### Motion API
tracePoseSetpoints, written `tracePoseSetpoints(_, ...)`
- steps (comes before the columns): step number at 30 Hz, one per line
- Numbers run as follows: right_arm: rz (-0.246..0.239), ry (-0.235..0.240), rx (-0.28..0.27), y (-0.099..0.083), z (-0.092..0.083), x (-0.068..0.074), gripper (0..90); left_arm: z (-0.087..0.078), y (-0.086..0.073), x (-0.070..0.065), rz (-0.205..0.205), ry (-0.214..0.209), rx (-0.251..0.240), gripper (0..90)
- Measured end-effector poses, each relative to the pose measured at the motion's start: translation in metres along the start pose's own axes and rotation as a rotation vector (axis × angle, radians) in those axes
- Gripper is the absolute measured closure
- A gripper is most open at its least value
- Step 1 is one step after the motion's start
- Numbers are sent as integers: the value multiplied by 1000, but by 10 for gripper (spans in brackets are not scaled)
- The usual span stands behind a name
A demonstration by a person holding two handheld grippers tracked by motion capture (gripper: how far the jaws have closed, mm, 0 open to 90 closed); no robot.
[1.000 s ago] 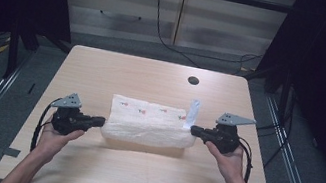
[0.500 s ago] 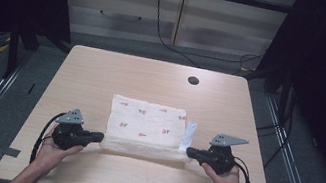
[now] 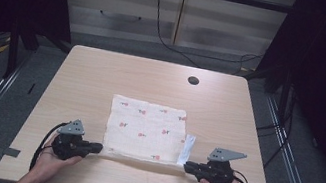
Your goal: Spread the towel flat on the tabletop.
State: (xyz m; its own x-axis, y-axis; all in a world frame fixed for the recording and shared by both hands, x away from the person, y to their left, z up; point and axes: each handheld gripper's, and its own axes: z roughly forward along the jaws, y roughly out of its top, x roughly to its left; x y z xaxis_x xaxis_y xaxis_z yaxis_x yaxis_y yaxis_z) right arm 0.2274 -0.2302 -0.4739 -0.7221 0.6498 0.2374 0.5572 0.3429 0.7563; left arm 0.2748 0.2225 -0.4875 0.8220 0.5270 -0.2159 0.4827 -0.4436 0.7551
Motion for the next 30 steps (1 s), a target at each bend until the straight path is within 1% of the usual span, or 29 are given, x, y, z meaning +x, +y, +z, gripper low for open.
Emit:
tracePoseSetpoints(2, 1, -8, -8, -2, -6, 1, 803, -2, -1, 0, 2, 10, 6, 838)
tracePoseSetpoints(3, 7, -11, -15, -3, -10, 0, 799, -3, -2, 0, -5, 18, 3, 805)
tracePoseSetpoints(4, 11, -17, -16, -4, -12, -1, 799, -6, -2, 2, 1, 47, 6, 805)
tracePoseSetpoints(6, 14, -23, -16, -5, -13, -3, 797, -6, -2, 3, -4, 46, 5, 805)
tracePoseSetpoints(7, 18, -25, -18, -5, -14, -4, 793, -8, -2, 5, -10, 54, -5, 805)
tracePoseSetpoints(8, 23, -36, -19, -5, -16, -6, 794, -9, -2, 7, -16, 52, -13, 803)
tracePoseSetpoints(10, 22, -42, -18, -5, -17, -7, 791, -9, 0, 9, -23, 43, -26, 797)
tracePoseSetpoints(11, 16, -46, -18, -4, -17, -8, 791, -8, 3, 10, -26, 42, -24, 777)
tracePoseSetpoints(12, 12, -52, -17, -1, -16, -9, 791, -7, 5, 11, -31, 45, -28, 751)
tracePoseSetpoints(13, 1, -54, -23, 6, -13, -11, 793, -2, 12, 14, -46, 41, -34, 719)
tracePoseSetpoints(14, -2, -53, -26, 11, -10, -13, 793, 0, 17, 15, -45, 38, -32, 713)
tracePoseSetpoints(15, -10, -52, -31, 17, -6, -16, 792, 0, 17, 15, -45, 38, -32, 698)
tracePoseSetpoints(16, -10, -52, -31, 17, -6, -16, 792, 3, 21, 17, -50, 33, -31, 698)
tracePoseSetpoints(17, -15, -51, -34, 23, -2, -19, 792, 7, 28, 20, -58, 24, -33, 673)
tracePoseSetpoints(18, -18, -46, -42, 35, 9, -25, 791, 9, 32, 23, -60, 19, -36, 651)
tracePoseSetpoints(19, -22, -45, -46, 40, 16, -29, 791, 13, 37, 25, -67, 25, -39, 650)
tracePoseSetpoints(20, -22, -45, -46, 40, 16, -29, 791, 16, 41, 28, -62, 33, -43, 650)
tracePoseSetpoints(21, -23, -47, -40, 45, 22, -32, 790, 21, 46, 32, -66, 32, -36, 652)
tracePoseSetpoints(22, -22, -43, -37, 53, 36, -39, 788, 29, 51, 36, -61, 45, -36, 655)
tracePoseSetpoints(23, -22, -43, -37, 53, 36, -39, 788, 29, 51, 36, -61, 45, -36, 659)
tracePoseSetpoints(24, -17, -43, -17, 57, 49, -45, 788, 35, 53, 39, -60, 49, -26, 664)
tracePoseSetpoints(25, -17, -43, -17, 57, 49, -45, 788, 42, 54, 41, -60, 64, -14, 664)
tracePoseSetpoints(26, -10, -40, 5, 58, 63, -50, 781, 50, 54, 43, -66, 64, -2, 675)
tracePoseSetpoints(27, -10, -40, 5, 58, 63, -50, 781, 57, 53, 45, -68, 52, 13, 675)
tracePoseSetpoints(28, -12, -50, 44, 56, 73, -51, 768, 62, 51, 45, -59, 57, 39, 676)
tracePoseSetpoints(29, -11, -49, 56, 54, 75, -51, 764, 66, 47, 44, -41, 62, 59, 681)
tracePoseSetpoints(30, -10, -50, 66, 52, 77, -52, 761, 66, 47, 44, -41, 62, 59, 682)
